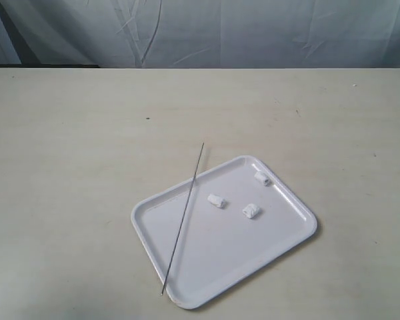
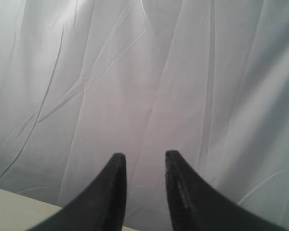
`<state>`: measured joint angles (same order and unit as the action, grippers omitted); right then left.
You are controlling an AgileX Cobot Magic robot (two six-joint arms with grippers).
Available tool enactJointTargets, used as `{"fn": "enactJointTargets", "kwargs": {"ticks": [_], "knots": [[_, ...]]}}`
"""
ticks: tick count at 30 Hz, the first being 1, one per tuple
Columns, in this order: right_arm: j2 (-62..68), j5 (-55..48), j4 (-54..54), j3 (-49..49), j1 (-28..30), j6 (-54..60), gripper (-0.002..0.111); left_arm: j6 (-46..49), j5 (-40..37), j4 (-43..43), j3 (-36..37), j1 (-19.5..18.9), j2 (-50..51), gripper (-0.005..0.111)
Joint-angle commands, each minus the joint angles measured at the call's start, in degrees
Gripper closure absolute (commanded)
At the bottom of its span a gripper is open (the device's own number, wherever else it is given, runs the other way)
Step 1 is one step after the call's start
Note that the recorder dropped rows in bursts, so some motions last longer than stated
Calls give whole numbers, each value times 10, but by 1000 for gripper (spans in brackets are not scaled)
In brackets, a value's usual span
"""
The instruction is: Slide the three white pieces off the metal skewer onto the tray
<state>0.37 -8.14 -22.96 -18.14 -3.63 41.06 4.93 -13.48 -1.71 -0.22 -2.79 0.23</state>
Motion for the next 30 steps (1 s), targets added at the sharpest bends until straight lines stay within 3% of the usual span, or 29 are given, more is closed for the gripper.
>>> {"fn": "enactJointTargets", "kwargs": {"ticks": [1,30], "knots": [[-4,4,0,1,3,1,80,0,4,0,2,-1,-2,72],[-4,11,-32,1,3,0,80,0,3,0,2,-1,-2,72]]}}
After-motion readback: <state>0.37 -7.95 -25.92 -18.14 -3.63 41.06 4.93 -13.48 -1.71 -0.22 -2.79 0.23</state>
